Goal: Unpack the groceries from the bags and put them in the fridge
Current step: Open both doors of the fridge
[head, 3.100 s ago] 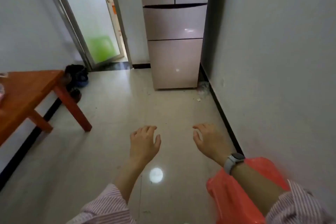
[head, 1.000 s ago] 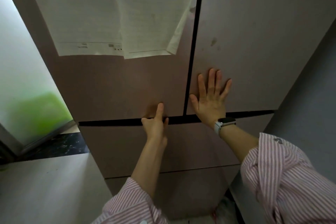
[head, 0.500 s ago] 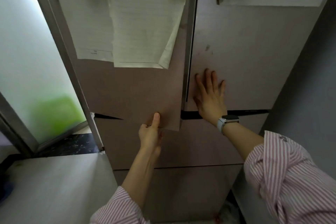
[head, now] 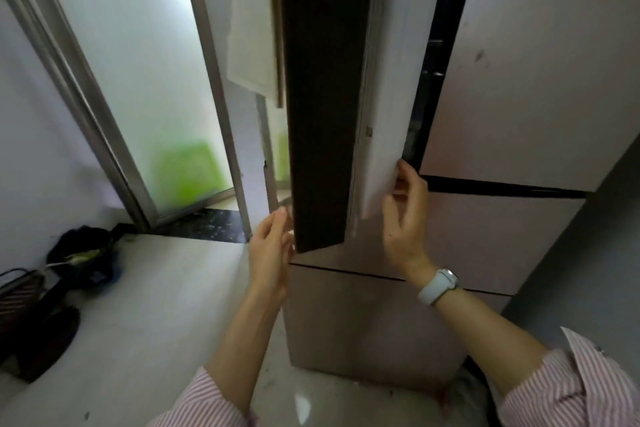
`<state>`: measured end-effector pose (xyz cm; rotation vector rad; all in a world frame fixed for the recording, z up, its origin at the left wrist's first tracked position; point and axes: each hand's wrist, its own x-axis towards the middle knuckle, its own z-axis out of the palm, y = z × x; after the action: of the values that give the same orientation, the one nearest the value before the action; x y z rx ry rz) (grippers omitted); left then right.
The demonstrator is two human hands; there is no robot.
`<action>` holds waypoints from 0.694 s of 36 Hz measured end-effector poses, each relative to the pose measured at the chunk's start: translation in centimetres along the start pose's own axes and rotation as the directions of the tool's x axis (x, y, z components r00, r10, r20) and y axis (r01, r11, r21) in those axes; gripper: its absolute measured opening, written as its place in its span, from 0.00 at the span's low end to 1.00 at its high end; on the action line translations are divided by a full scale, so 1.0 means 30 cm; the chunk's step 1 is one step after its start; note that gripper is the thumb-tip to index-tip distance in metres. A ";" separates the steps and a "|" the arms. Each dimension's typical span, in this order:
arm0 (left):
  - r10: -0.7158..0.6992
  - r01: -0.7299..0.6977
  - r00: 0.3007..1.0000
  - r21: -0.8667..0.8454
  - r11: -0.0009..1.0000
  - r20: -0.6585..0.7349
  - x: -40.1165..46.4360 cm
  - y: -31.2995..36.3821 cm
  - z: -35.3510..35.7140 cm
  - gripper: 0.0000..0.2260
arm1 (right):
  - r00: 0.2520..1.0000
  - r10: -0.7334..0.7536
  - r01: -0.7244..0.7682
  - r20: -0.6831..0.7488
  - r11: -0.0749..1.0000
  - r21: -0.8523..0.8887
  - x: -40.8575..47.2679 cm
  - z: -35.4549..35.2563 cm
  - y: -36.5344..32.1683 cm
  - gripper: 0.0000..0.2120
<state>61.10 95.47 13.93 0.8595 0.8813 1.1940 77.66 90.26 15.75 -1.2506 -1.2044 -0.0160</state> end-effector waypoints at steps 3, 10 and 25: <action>0.132 -0.112 0.971 0.109 0.988 -0.201 -0.034 0.049 -0.101 0.13 | 0.985 -0.131 0.129 0.115 0.991 0.025 -0.068 0.046 -0.046 0.24; 0.740 -0.507 0.618 0.586 0.632 -0.264 -0.113 0.186 -0.229 0.21 | 0.819 -0.423 0.469 0.388 0.883 -0.028 -0.139 0.214 -0.142 0.23; 0.671 -0.364 0.740 0.867 0.340 0.047 0.065 0.331 -0.350 0.31 | 0.709 -0.290 0.620 0.642 0.691 -0.373 0.029 0.380 -0.164 0.27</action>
<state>47.95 99.88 18.39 1.9233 1.6021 1.4969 67.41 96.99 17.92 -1.4587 -2.1318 -0.4806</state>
